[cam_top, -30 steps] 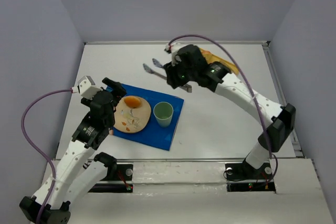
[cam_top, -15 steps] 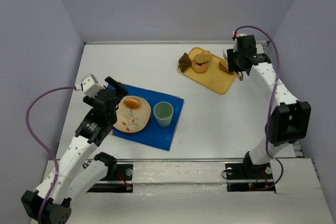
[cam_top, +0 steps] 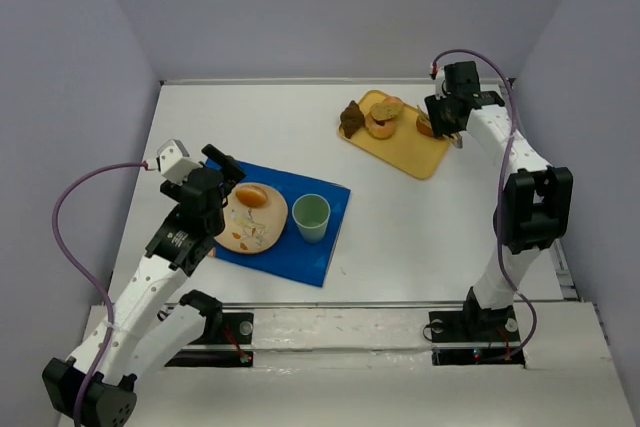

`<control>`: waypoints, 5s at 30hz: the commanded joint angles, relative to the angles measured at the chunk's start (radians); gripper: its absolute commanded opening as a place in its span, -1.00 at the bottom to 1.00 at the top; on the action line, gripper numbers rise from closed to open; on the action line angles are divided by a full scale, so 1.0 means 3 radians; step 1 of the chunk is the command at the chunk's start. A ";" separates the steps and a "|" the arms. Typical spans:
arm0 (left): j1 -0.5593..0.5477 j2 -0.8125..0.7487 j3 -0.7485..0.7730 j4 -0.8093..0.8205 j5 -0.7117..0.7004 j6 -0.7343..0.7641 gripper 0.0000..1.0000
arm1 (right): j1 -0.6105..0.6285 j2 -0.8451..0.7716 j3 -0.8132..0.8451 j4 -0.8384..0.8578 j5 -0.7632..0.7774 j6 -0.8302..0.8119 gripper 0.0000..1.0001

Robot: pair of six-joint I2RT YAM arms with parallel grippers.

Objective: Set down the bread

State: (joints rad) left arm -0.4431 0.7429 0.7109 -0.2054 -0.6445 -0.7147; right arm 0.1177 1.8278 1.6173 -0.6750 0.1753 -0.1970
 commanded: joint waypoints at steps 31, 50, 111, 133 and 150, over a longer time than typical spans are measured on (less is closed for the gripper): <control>0.0015 0.0142 0.0018 0.0219 -0.0055 0.0066 0.98 | -0.0019 0.0278 0.0224 -0.0127 0.0229 -0.0938 0.05; 0.0015 0.0060 -0.0002 0.0230 0.0006 0.0066 0.98 | 0.0445 -0.0657 0.0387 -0.0189 -0.1008 -0.0392 -0.67; 0.0020 -0.0677 0.0116 -0.0497 -0.0363 -0.0359 0.98 | 0.3136 -0.0156 0.0925 0.0220 0.0141 0.0839 -0.07; 0.0020 -0.0196 0.0008 0.0521 0.0931 0.0623 0.98 | 0.2262 -0.3310 -0.3053 0.0624 0.1016 0.3346 -0.07; 0.0020 0.0239 0.0028 0.0884 0.1473 0.0899 0.98 | 0.2262 -0.2519 -0.3709 0.0782 0.0863 0.3945 0.40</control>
State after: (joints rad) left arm -0.4412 0.8234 0.7128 0.0120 -0.2161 -0.4778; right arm 0.7933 1.0325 0.5056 -0.5163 0.4286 0.9627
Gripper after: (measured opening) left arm 0.990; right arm 0.568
